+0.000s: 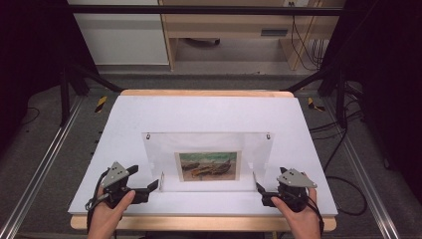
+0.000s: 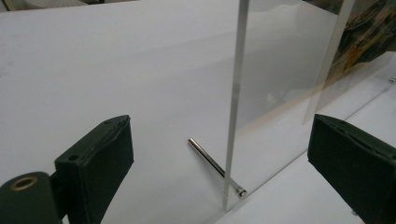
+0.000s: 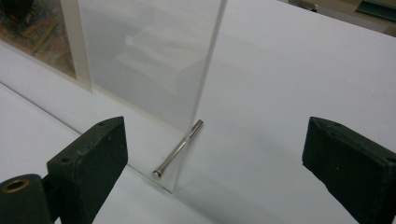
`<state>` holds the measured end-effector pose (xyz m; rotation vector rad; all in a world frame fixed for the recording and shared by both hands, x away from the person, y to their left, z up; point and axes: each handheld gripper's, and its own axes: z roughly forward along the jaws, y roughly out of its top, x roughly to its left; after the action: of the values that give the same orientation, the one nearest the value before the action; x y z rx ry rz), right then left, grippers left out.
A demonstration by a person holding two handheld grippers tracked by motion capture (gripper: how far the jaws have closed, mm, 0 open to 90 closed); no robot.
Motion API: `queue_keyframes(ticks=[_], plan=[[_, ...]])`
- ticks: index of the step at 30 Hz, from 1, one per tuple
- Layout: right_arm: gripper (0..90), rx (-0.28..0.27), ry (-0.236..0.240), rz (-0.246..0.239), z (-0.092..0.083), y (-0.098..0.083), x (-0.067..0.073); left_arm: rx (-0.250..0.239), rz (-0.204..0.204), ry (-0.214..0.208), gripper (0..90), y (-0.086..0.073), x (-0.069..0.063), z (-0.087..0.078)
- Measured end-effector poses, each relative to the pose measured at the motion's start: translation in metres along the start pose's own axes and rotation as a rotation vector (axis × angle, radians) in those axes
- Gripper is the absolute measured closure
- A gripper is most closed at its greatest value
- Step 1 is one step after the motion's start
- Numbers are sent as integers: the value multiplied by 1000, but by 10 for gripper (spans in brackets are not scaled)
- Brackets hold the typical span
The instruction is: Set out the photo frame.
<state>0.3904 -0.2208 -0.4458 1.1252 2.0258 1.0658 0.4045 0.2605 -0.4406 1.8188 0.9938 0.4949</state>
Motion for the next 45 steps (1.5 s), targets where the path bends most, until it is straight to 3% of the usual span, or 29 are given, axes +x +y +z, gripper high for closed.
queue_keyframes(ticks=[5,14,19,22,23,25,28,29,30,31,34,35,39,45], plan=[[78,-1,-19,25,-7,-6,-9,1,8,34,64,-2,8,-7],[82,-5,-45,64,-16,-14,-20,-7,-7,56,64,-3,20,-15],[81,-1,-63,76,-20,-18,-26,-7,12,87,75,-4,27,-19],[86,-4,-80,83,-21,-20,-29,0,27,113,76,-5,31,-21],[92,-3,-90,79,-21,-21,-30,10,42,145,80,-6,34,-21],[98,-8,-105,78,-22,-22,-32,15,46,170,94,-7,36,-21],[100,-6,-123,77,-22,-23,-34,21,58,191,94,-8,38,-21],[100,3,-136,86,-21,-24,-36,32,75,222,95,-8,40,-21],[100,3,-136,86,-21,-24,-36,32,75,222,96,-8,40,-21],[102,19,-173,87,-20,-26,-38,40,89,243,96,-9,43,-21],[104,26,-199,97,-20,-27,-41,52,101,266,97,-9,45,-20],[109,30,-226,99,-19,-28,-44,60,102,285,102,-10,47,-19],[125,28,-251,104,-15,-28,-47,71,102,296,108,-10,50,-16],[120,39,-242,90,3,-21,-50,101,110,302,108,-10,52,-2]])
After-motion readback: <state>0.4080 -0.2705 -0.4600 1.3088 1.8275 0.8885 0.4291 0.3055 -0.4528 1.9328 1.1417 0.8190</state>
